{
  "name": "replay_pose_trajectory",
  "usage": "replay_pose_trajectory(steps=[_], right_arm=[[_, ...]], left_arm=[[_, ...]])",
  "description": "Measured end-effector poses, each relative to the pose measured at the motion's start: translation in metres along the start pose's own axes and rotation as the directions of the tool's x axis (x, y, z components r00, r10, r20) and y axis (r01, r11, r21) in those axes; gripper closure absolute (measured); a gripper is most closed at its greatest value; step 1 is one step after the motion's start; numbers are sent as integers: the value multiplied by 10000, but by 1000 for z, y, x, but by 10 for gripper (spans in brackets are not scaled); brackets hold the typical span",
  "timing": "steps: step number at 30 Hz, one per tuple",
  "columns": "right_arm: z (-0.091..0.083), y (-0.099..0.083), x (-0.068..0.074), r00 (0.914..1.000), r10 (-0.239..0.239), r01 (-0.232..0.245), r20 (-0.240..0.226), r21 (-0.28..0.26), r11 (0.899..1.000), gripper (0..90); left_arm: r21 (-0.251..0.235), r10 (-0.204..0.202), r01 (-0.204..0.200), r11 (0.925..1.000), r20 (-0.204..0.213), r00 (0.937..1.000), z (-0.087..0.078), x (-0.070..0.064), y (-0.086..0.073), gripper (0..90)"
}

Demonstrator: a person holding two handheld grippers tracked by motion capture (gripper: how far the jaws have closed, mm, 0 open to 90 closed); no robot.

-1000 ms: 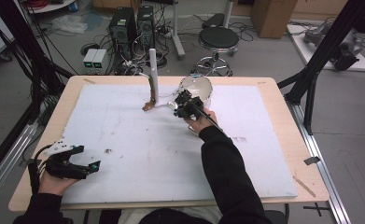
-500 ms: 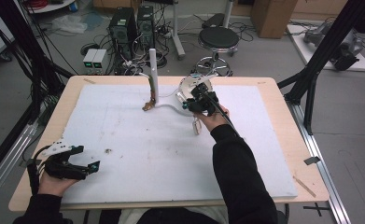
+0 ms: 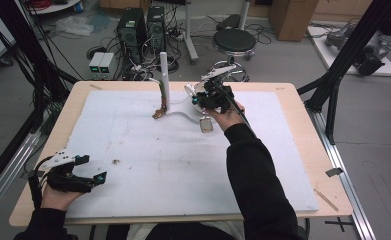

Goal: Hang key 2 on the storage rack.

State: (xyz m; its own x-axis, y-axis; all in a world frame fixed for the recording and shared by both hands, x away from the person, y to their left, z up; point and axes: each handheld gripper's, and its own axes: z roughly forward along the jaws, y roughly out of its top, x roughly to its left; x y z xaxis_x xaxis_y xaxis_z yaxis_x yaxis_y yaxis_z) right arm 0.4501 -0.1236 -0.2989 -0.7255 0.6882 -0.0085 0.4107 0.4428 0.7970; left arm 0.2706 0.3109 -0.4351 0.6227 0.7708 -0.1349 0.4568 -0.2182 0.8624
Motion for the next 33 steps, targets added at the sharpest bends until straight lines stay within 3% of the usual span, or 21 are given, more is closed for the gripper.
replay_pose_trajectory(steps=[9,33], right_arm=[[-3,28,9,9993,-133,115,-341,-527,9985,752],[0,87,30,9921,-1078,1029,-635,-765,9917,751]], left_arm=[[5,-17,17,10000,76,10000,1,0,0,17],[66,-90,88,9999,308,9995,4,2,0,17]])
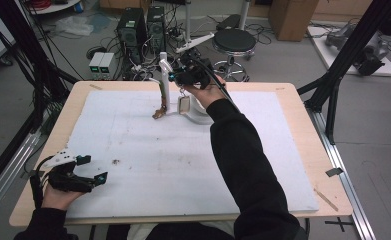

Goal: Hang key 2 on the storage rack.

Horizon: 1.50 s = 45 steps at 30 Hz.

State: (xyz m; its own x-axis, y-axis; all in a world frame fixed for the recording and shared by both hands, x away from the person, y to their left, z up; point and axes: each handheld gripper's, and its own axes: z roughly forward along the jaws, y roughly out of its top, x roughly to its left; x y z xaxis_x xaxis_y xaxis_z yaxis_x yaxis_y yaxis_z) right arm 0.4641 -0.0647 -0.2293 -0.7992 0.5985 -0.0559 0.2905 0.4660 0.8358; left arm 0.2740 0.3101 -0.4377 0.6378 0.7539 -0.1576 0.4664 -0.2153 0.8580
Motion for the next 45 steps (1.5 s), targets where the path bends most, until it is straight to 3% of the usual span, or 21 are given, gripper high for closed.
replay_pose_trajectory(steps=[17,28,36,45], right_arm=[[15,44,11,9982,-539,536,-260,-97,9985,751],[35,65,7,9974,-638,641,-342,79,9979,751],[46,72,-2,9968,-782,780,162,127,9969,751],[46,61,-10,9966,-797,794,218,118,9968,751]], left_arm=[[-60,-58,58,10000,19,10000,1,3,0,17],[-81,-35,36,10000,78,10000,3,3,1,17],[-151,43,-41,9999,81,10000,1,2,0,17],[-176,47,-45,9998,78,10000,0,2,0,17]])
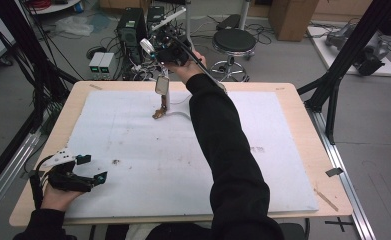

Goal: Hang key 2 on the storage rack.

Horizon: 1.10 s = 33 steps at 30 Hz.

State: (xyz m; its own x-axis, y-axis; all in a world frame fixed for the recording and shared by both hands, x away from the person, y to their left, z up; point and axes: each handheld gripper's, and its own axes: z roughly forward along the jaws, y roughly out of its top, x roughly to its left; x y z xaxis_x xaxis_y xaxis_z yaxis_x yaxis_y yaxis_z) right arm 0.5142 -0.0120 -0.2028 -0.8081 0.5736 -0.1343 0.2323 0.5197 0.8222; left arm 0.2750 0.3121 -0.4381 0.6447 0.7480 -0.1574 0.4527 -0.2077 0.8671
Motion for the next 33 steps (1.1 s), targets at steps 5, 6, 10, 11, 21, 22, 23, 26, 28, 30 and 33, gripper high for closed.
replay_pose_trajectory(steps=[5,6,10,11,21,22,23,26,28,30,33], right_arm=[[-3,-10,-6,9999,106,-106,46,-148,9998,751],[-3,-11,-7,9999,118,-117,62,-185,9998,750],[0,-15,-7,9999,94,-93,108,-91,9999,750],[2,-17,-7,9999,85,-84,80,-77,9999,749],[0,-34,-7,9994,310,-310,-153,-20,9995,408],[-2,-35,-7,9992,234,-234,-332,6,9997,349],[-3,-36,-7,9989,214,-214,-411,18,9998,321],[-7,-40,-7,9997,202,-200,-143,151,9997,153],[-9,-45,-8,9994,318,-314,-162,266,9992,96],[-11,-50,-9,9986,431,-424,-297,263,9988,21],[-12,-56,-10,9985,530,-522,-114,627,9967,4]], left_arm=[[20,-39,39,10000,-21,10000,1,0,0,17],[25,-26,26,10000,-26,10000,1,0,0,17],[37,-19,19,10000,-38,10000,1,0,0,17],[39,-18,19,10000,-37,10000,0,0,0,17],[-83,-87,87,9999,-47,10000,-1,1,0,17],[-82,-89,89,9999,-50,9999,-1,1,0,17],[-91,-88,87,9999,-62,9999,-1,1,0,17],[-80,-74,74,9999,-79,9999,-1,1,0,17],[-90,-73,72,9999,-79,9999,-1,1,0,17],[-93,-67,66,9999,-85,9999,-1,0,0,17],[-96,-53,53,9999,-78,10000,-1,0,1,17]])
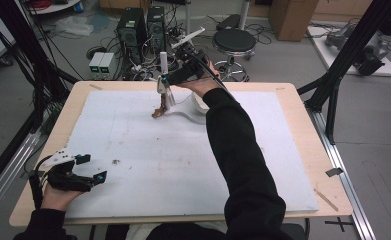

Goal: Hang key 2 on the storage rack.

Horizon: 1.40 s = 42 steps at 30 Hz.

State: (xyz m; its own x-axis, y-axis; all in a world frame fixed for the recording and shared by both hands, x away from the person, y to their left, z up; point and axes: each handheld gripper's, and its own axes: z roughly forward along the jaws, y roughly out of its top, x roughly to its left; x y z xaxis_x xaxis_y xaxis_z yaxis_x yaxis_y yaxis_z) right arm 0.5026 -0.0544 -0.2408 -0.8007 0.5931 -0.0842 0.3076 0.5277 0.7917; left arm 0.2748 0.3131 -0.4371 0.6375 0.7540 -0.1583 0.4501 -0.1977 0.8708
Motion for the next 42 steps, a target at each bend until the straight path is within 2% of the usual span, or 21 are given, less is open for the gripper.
replay_pose_trajectory(steps=[3,7,13,18,33,37,41,42], right_arm=[[-2,-3,-1,10000,0,-1,44,237,9997,4],[-7,-4,-1,10000,5,-8,81,355,9994,4],[-19,-4,1,9999,38,-33,-105,466,9989,4],[-28,-8,-1,9999,158,-156,-32,630,9979,4],[-43,-59,-19,9944,1045,-1054,149,803,9912,4],[-49,-71,-23,9916,1279,-1287,171,674,9894,4],[-55,-80,-26,9908,1328,-1346,267,851,9872,4],[-57,-82,-26,9909,1311,-1330,303,750,9883,4]], left_arm=[[15,20,-20,10000,-9,10000,0,0,0,17],[-11,-15,15,10000,-17,10000,0,0,0,17],[-20,19,-19,10000,1,10000,-1,-1,0,17],[-28,20,-20,10000,-3,10000,-1,-1,0,17],[-21,4,-4,10000,-10,10000,0,-1,1,17],[-30,-1,1,10000,-46,10000,-1,-1,1,17],[-37,10,-10,10000,-42,10000,-1,-2,1,17],[-25,8,-8,10000,-54,10000,-1,-2,1,17]])
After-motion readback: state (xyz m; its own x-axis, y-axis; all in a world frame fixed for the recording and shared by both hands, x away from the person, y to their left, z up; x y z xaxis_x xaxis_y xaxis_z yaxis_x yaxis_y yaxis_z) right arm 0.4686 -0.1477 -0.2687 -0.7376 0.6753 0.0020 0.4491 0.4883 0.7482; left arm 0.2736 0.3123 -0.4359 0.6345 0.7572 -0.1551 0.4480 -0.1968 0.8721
